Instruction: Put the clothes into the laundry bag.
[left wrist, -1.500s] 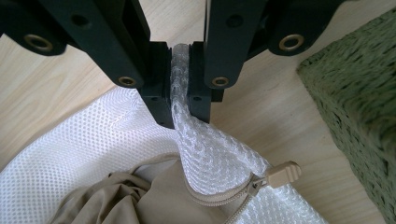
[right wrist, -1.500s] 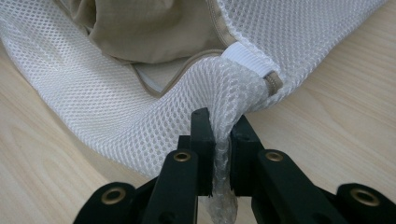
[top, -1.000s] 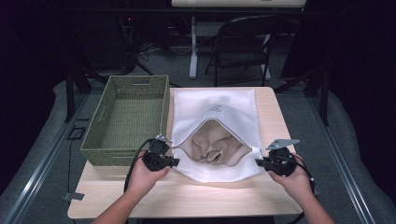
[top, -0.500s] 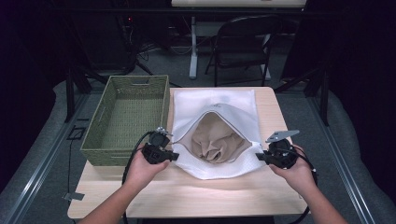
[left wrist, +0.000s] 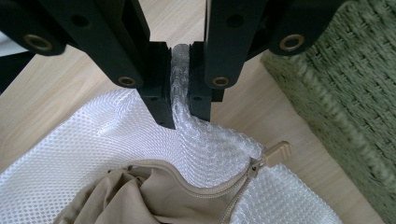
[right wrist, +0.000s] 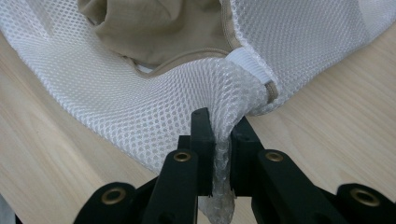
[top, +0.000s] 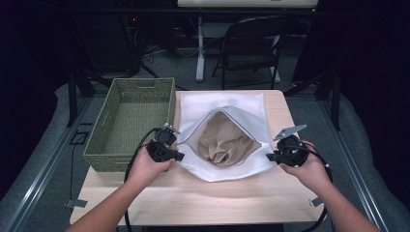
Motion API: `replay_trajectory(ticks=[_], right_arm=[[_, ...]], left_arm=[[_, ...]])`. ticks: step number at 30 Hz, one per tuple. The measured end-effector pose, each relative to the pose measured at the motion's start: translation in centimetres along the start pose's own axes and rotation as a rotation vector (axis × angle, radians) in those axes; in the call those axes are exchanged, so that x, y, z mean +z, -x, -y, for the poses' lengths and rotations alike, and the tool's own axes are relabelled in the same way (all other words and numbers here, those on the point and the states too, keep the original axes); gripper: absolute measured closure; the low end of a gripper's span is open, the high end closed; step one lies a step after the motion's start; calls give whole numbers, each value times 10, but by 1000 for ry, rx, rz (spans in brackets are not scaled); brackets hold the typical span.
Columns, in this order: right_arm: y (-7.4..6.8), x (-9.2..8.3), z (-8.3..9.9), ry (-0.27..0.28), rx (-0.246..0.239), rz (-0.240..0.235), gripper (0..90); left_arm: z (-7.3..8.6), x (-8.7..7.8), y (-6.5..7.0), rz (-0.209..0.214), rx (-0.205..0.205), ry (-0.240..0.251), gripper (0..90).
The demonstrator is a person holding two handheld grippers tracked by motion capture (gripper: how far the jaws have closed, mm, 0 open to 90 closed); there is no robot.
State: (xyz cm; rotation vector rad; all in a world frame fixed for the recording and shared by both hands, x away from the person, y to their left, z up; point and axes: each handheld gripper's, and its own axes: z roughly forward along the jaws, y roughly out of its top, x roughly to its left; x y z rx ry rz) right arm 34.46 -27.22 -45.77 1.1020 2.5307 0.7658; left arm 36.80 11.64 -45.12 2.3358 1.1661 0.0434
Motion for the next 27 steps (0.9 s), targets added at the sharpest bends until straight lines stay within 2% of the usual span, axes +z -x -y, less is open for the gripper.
replay_trajectory(ticks=[8, 10, 17, 27], right_arm=[[8, -11, -13, -31, -6, 3, 825], [9, -12, -16, -24, -3, -3, 825], [10, -17, -26, -69, -35, 23, 825], [16, -25, -40, -62, -22, 42, 825]], left_arm=[[-12, -11, -6, -14, -5, -32, 827], [-15, -14, -7, -25, 5, -44, 826], [-24, -21, -10, -51, 11, -48, 827], [-36, -32, -16, -63, 3, -43, 827]])
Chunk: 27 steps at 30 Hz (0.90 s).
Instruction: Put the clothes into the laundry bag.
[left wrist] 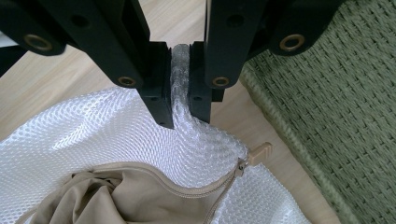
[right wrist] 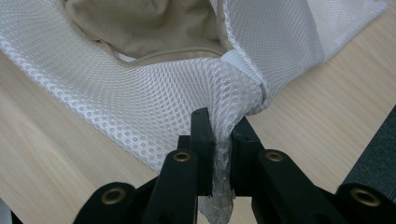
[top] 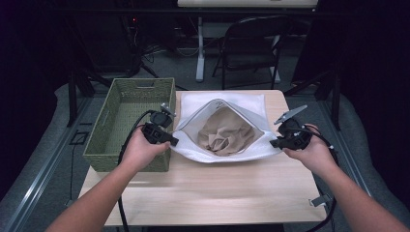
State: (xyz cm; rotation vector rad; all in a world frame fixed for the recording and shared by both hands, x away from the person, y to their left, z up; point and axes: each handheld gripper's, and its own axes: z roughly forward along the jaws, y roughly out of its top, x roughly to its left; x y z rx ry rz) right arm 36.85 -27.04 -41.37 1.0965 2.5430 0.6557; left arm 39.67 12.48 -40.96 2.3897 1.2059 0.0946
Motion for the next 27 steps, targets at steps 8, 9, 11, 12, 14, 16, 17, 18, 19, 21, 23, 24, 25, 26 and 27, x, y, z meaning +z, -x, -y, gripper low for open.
replay_trajectory(ticks=[8, 9, 11, 12, 14, 16, 17, 18, 19, 21, 23, 24, 25, 26, 27], right_arm=[[8, -8, -13, 2, 16, 23, 825], [9, -9, -15, 3, 19, 29, 825], [10, -11, -18, 8, 20, 35, 825], [11, -11, -20, 13, 21, 42, 825], [13, -13, -23, 14, 21, 44, 825], [14, -14, -26, 13, 22, 48, 825], [15, -15, -27, 15, 22, 50, 825], [16, -15, -29, 13, 20, 52, 825], [16, -15, -30, 20, 26, 62, 825], [18, -16, -32, 20, 27, 62, 825], [19, -17, -34, 21, 32, 66, 825], [20, -17, -35, 15, 32, 66, 825], [21, -17, -36, 17, 37, 68, 825], [21, -17, -37, 17, 40, 71, 825], [22, -17, -38, 18, 40, 73, 825]], left_arm=[[-11, -9, -9, -10, -22, 22, 827], [-12, -11, -10, -12, -24, 22, 827], [-15, -13, -11, -18, -30, 25, 827], [-16, -14, -13, -22, -28, 28, 827], [-18, -15, -14, -23, -33, 28, 827], [-20, -17, -15, -26, -37, 29, 827], [-21, -17, -16, -25, -37, 29, 827], [-22, -18, -17, -28, -40, 32, 827], [-23, -18, -17, -28, -39, 27, 827], [-26, -20, -18, -34, -35, 27, 827], [-27, -21, -20, -35, -41, 28, 827], [-28, -21, -20, -37, -43, 28, 827], [-29, -21, -21, -36, -42, 30, 827], [-30, -22, -22, -36, -46, 31, 826], [-31, -22, -22, -37, -48, 31, 827]])
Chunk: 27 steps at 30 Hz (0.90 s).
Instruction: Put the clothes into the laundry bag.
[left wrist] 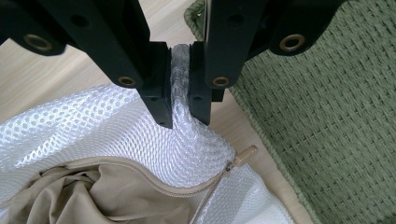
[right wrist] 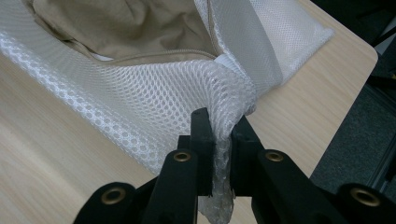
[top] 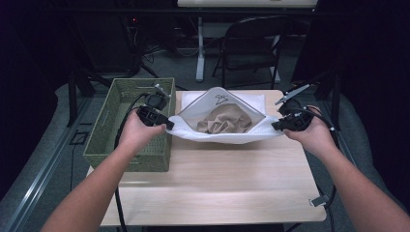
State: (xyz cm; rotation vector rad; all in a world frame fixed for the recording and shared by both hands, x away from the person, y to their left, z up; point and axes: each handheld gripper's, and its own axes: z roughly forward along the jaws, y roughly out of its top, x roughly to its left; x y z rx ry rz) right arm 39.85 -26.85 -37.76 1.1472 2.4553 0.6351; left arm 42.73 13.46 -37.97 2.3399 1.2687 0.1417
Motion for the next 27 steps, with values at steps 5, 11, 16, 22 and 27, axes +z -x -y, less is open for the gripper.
replay_trajectory(ticks=[5, 11, 16, 22, 27], right_arm=[[4, 0, -5, 1, 11, -1, 825], [9, 1, -11, 3, 19, 9, 825], [12, 3, -15, 2, 34, 16, 825], [16, 2, -20, 3, 41, 28, 826], [18, -1, -25, 6, 35, 40, 827]], left_arm=[[-5, -2, -1, -6, -4, 2, 827], [-13, -4, -3, -15, -9, 12, 827], [-19, -4, -6, -21, -14, 9, 827], [-24, -7, -8, -24, -19, 15, 828], [-26, -12, -11, -34, -22, 23, 828]])
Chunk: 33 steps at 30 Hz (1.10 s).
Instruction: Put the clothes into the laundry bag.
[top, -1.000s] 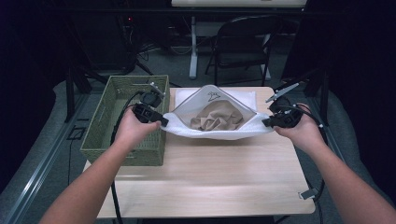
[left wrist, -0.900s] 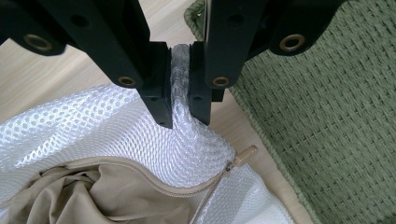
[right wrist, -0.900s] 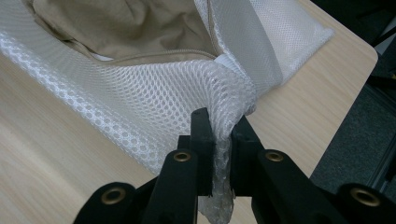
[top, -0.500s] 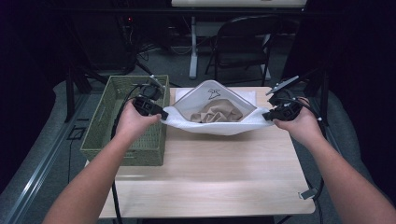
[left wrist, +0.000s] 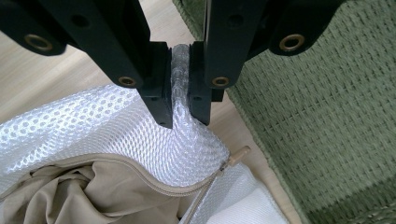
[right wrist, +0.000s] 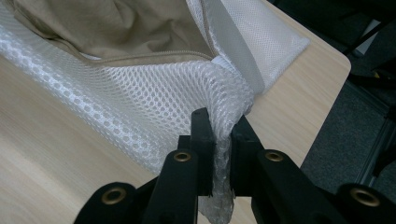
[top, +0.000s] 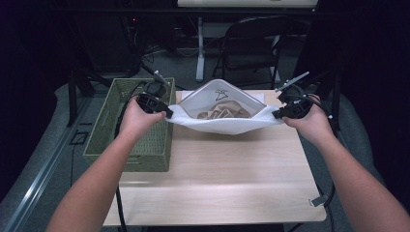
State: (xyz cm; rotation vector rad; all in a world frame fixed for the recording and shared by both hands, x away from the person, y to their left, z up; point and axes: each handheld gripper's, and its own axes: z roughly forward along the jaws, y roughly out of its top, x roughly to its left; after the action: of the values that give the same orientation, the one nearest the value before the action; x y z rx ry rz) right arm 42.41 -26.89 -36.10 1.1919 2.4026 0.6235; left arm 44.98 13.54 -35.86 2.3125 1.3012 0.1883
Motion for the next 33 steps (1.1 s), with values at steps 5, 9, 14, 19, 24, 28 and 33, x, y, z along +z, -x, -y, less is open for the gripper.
replay_trajectory(ticks=[5, 9, 14, 19, 24, 28, 33], right_arm=[[0, -6, -4, 9, -2, 8, 828], [0, -9, -7, 20, -12, 19, 830], [2, -14, -12, 33, -12, 35, 831], [6, -17, -16, 38, -3, 42, 831], [9, -20, -20, 48, 2, 48, 832], [11, -22, -24, 52, 7, 56, 832], [11, -25, -27, 57, 4, 65, 832]], left_arm=[[-2, -5, -1, -16, 0, 10, 830], [-5, -10, 0, -27, 4, 24, 832], [-9, -14, 0, -35, 3, 38, 833], [-14, -18, -1, -38, -3, 42, 833], [-19, -23, -2, -43, -4, 58, 833], [-23, -25, -2, -54, -3, 58, 833], [-25, -27, -3, -56, -8, 65, 833]])
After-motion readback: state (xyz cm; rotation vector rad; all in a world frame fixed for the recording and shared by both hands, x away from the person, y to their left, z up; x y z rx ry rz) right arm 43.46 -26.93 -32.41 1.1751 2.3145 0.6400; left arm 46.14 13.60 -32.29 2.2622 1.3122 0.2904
